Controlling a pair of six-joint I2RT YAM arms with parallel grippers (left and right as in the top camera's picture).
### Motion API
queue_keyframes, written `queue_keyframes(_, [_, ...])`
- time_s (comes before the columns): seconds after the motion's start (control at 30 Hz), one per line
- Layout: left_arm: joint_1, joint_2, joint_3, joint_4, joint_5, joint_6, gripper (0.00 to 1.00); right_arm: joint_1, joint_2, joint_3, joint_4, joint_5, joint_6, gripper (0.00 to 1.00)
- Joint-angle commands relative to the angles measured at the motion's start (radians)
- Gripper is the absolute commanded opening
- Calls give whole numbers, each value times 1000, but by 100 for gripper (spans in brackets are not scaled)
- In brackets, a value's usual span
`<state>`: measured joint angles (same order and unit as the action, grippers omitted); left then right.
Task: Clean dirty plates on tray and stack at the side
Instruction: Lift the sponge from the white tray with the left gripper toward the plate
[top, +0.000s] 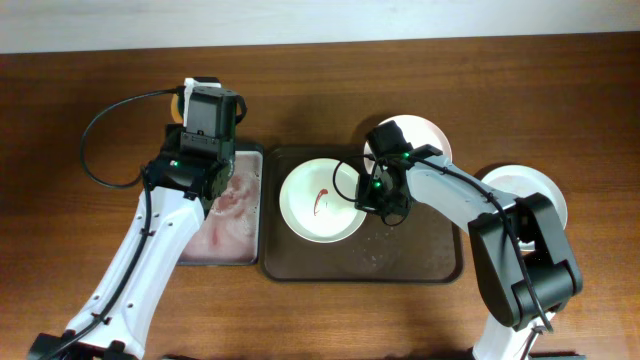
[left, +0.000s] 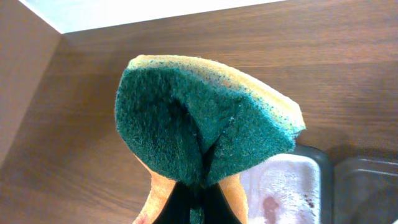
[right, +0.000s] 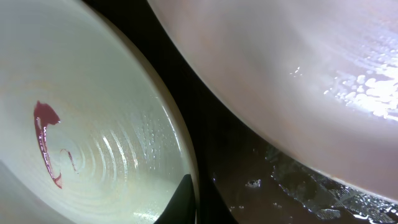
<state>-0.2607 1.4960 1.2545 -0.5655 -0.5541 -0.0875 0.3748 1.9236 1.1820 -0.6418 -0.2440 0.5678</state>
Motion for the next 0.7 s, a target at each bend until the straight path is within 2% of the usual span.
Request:
queue_keyframes(0.0, [0,-25,16,3,-71,-32,0,13,20,-19,-17,47,-10,4])
queue_keyframes(0.67, [0,-25,16,-4,-71,-32,0,13,20,-19,-17,47,-10,4])
